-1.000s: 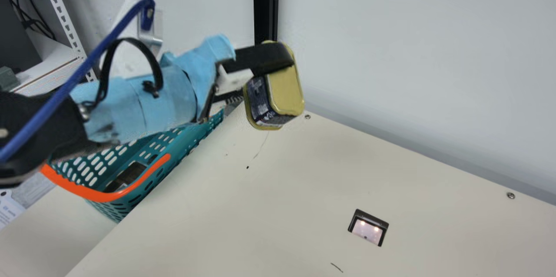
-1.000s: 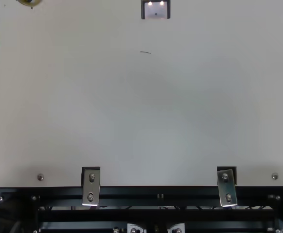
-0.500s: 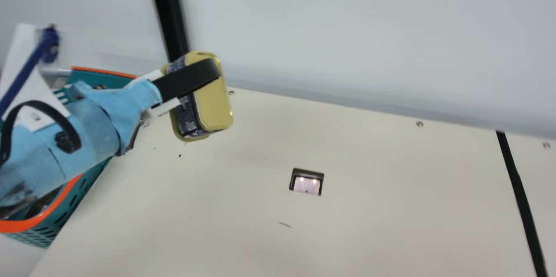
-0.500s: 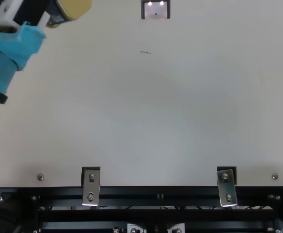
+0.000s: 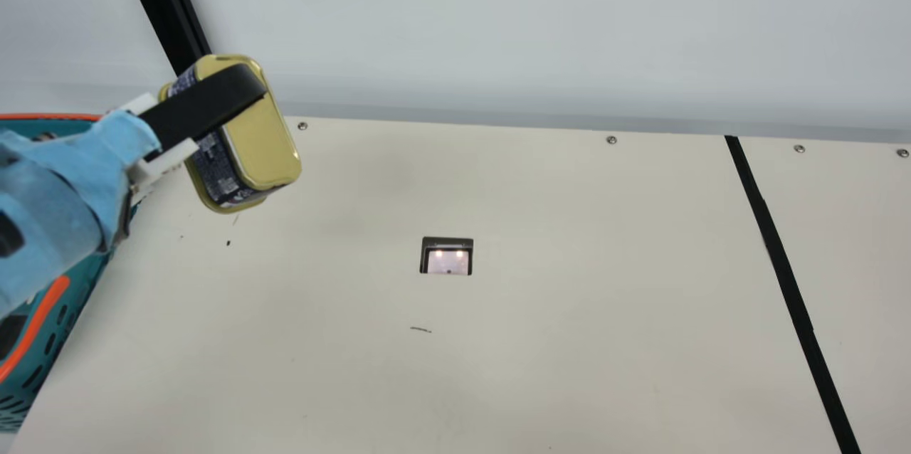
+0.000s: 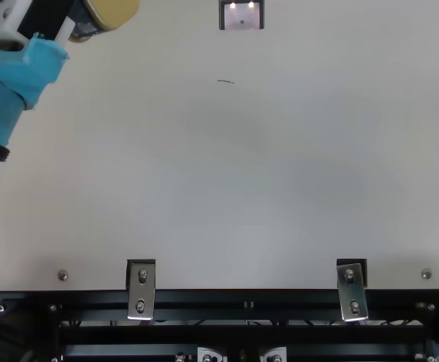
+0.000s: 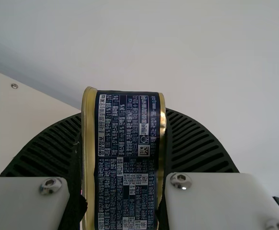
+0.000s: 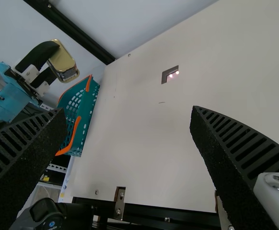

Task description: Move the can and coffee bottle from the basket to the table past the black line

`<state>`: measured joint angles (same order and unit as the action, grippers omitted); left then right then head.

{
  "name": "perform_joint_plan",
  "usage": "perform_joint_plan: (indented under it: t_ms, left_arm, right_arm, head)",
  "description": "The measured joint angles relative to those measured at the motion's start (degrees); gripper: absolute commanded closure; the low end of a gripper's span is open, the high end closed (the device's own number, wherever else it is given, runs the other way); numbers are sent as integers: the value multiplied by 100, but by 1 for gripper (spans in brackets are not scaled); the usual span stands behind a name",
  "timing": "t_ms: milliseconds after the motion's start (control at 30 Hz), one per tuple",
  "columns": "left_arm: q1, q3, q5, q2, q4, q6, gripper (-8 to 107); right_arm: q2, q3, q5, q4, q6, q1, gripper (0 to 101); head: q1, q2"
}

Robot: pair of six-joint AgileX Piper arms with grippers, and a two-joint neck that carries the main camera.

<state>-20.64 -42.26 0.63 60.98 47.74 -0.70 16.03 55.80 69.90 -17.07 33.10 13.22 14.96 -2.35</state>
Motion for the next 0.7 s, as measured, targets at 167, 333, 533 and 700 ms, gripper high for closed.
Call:
perform_joint_plan:
  t_ms: [167,333,533,700]
  left_arm:
    - [0,0,0,0,0,0,89]
    - [-121,71,-213,125,-215,-80,89]
    - [-583,322,-815,512,-557,-236,89]
    - [-1016,454,-1425,932,-913,-94,89]
  right_arm:
    - [0,0,0,0,0,0,0]
    - [0,0,0,0,0,0,0]
    - [0,0,0,0,0,0,0]
    - [0,0,0,0,0,0,0]
  head:
    - [0,29]
    - [0,29]
    - [0,29]
    - [0,29]
